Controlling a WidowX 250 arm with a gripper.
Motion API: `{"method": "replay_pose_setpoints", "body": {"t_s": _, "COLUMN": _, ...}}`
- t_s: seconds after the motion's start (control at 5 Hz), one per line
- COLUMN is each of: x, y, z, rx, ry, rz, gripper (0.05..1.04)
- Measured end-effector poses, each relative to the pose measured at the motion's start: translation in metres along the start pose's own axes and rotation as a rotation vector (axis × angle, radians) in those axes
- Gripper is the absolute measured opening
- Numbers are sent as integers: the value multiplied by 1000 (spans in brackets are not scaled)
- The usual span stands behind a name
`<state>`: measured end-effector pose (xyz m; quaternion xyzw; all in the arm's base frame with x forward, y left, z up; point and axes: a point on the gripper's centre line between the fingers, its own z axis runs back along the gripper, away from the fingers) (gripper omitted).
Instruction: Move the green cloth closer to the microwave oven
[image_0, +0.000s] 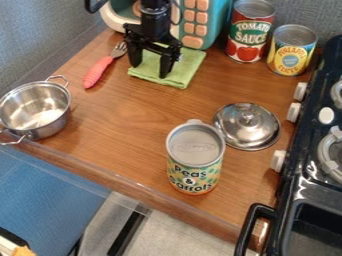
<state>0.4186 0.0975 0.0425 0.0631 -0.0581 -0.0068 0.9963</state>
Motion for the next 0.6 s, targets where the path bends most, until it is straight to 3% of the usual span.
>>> {"method": "replay_pose_setpoints", "body": {"t_s": 0.2, "x": -2, "y": -5, "z": 2, "rx": -5, "ry": 23, "rz": -13, "gripper": 1000}}
{"method": "replay_pose_setpoints", "body": {"t_s": 0.6, "x": 1, "y": 1, "z": 78, "rx": -1, "ry": -104, "rz": 22, "gripper": 1000}}
